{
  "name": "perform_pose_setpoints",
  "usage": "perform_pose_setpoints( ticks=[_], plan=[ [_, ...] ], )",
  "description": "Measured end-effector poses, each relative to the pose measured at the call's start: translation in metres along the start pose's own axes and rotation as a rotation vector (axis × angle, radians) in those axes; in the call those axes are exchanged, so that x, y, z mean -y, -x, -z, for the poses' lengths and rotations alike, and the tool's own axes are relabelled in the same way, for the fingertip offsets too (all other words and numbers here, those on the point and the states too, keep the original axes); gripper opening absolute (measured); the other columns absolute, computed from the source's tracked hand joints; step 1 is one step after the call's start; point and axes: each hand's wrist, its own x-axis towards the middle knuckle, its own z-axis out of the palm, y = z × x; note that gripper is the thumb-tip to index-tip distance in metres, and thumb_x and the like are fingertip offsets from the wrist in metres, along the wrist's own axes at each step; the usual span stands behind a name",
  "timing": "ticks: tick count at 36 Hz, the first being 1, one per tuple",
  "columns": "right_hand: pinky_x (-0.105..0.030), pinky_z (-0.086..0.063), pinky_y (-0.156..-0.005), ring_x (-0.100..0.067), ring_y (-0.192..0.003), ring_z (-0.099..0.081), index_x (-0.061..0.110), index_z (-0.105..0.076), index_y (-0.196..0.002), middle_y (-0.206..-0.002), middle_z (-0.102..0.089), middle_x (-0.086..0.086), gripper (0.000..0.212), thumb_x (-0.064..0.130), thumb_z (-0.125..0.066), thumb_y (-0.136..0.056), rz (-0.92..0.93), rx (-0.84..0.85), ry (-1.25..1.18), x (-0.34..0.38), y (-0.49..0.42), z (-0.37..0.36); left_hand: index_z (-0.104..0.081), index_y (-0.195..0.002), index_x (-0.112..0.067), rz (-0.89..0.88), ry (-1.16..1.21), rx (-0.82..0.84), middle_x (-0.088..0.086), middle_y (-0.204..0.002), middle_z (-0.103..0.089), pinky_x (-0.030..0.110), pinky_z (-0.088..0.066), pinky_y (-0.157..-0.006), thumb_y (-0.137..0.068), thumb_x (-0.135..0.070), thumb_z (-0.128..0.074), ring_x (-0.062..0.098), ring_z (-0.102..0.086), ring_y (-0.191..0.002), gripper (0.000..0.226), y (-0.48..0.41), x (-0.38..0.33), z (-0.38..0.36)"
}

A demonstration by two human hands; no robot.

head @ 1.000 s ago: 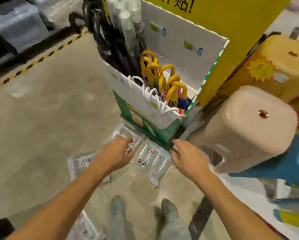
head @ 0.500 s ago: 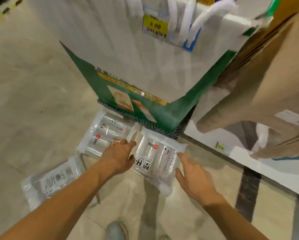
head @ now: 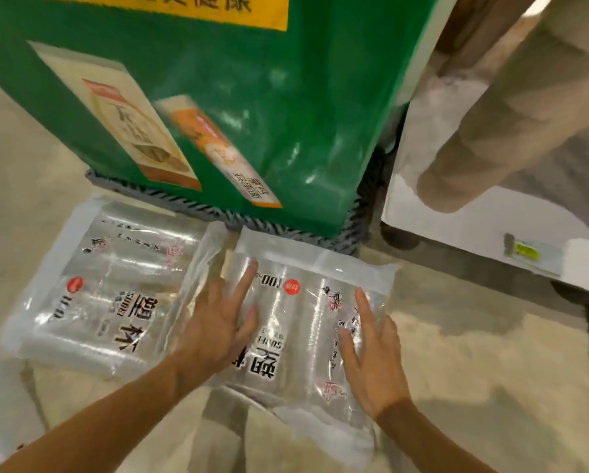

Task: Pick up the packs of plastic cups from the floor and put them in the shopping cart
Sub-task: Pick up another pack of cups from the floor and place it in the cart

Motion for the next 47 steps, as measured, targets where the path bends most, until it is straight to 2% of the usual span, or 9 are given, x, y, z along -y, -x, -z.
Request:
perform_pose_setpoints(
  ticks=[6, 10, 15, 19, 21, 26, 29, 33, 47],
  plan=[
    [-0.042, -0.020, -0.122, -0.023, -0.152, -0.010, 0.067, 0.008, -0.145, -0.162, -0.014, -0.003, 0.060, 0.060, -0.029, -0.098, 0.004, -0.020, -0.128, 0.007, 0.008, 0.020, -0.007, -0.153, -0.054, -0.023, 0.198, -0.025, -0.007, -0.166, 0.014, 0.015, -0.043, -0.067, -0.096, -0.060, -0.036, 0.011, -0.061, -0.115, 0.064, 0.010, -0.007, 0.010],
    [-0.033, -0.011, -0.119, -0.018, -0.154, -0.003, 0.071, 0.003, -0.143, -0.165, -0.007, -0.003, 0.060, 0.056, -0.036, -0.100, -0.059, -0.003, -0.172, 0.026, 0.044, 0.069, -0.002, -0.152, -0.058, 0.023, 0.192, 0.065, 0.009, -0.164, -0.010, 0.029, -0.050, -0.085, -0.095, -0.063, -0.032, -0.016, -0.045, -0.085, 0.064, 0.038, -0.044, 0.066],
    [-0.036, -0.013, -0.119, -0.021, -0.154, -0.005, 0.076, 0.003, -0.138, -0.166, -0.004, -0.001, 0.060, 0.055, -0.037, -0.100, -0.126, 0.011, -0.190, 0.076, 0.122, 0.179, 0.008, -0.146, -0.065, 0.018, 0.123, 0.129, 0.009, -0.164, -0.008, 0.048, -0.045, -0.107, -0.095, -0.066, -0.026, -0.007, -0.056, -0.059, 0.062, 0.084, -0.119, 0.179],
    [-0.049, -0.021, -0.120, -0.028, -0.153, -0.015, 0.072, 0.005, -0.141, -0.165, -0.010, -0.006, 0.059, 0.061, -0.034, -0.098, -0.151, -0.015, -0.154, 0.127, 0.192, 0.298, 0.010, -0.146, -0.064, -0.041, 0.154, 0.152, 0.014, -0.160, -0.022, 0.056, -0.040, -0.109, -0.092, -0.069, -0.024, -0.020, -0.046, -0.088, 0.063, 0.113, -0.191, 0.290],
    [-0.048, -0.022, -0.120, -0.024, -0.151, -0.018, 0.071, 0.006, -0.142, -0.166, -0.007, -0.003, 0.059, 0.062, -0.032, -0.098, -0.162, -0.033, -0.157, 0.157, 0.223, 0.368, 0.009, -0.147, -0.063, -0.069, 0.151, 0.145, 0.015, -0.147, -0.036, 0.057, -0.043, -0.106, -0.093, -0.068, -0.024, 0.002, -0.053, -0.110, 0.064, 0.124, -0.234, 0.354],
    [-0.036, -0.027, -0.114, -0.019, -0.148, -0.022, 0.073, 0.001, -0.141, -0.162, -0.012, 0.002, 0.059, 0.057, -0.038, -0.099, -0.152, -0.186, -0.204, 0.229, 0.301, 0.547, 0.001, -0.147, -0.065, -0.199, 0.185, 0.105, 0.009, -0.130, -0.036, 0.044, -0.051, -0.090, -0.095, -0.061, -0.036, 0.008, -0.056, -0.074, 0.063, 0.144, -0.355, 0.525],
    [-0.024, -0.028, -0.102, -0.020, -0.138, -0.034, 0.070, -0.002, -0.144, -0.151, -0.027, -0.003, 0.062, 0.051, -0.043, -0.101, -0.139, -0.278, -0.217, 0.259, 0.348, 0.646, -0.005, -0.149, -0.061, -0.297, 0.215, 0.065, 0.011, -0.123, -0.037, 0.038, -0.050, -0.084, -0.097, -0.053, -0.045, 0.028, -0.059, -0.086, 0.067, 0.156, -0.423, 0.615],
    [-0.037, -0.029, -0.115, -0.022, -0.146, -0.026, 0.066, -0.004, -0.147, -0.153, -0.031, -0.008, 0.062, 0.055, -0.042, -0.099, -0.127, -0.428, -0.197, 0.285, 0.409, 0.756, -0.004, -0.151, -0.058, -0.438, 0.222, 0.060, 0.004, -0.121, -0.031, 0.036, -0.046, -0.086, -0.098, -0.057, -0.039, 0.024, -0.059, -0.086, 0.065, 0.169, -0.512, 0.710],
    [-0.046, -0.027, -0.117, -0.033, -0.149, -0.023, 0.050, -0.006, -0.155, -0.161, -0.029, -0.013, 0.064, 0.053, -0.040, -0.101, -0.539, -0.813, -0.135, 0.258, 0.635, 0.917, -0.016, -0.154, -0.051, -0.966, 0.162, 0.190, 0.019, -0.126, -0.044, 0.043, -0.040, -0.100, -0.097, -0.057, -0.044, 0.036, -0.057, -0.106, 0.064, 0.246, -0.773, 0.783]
  ],
)
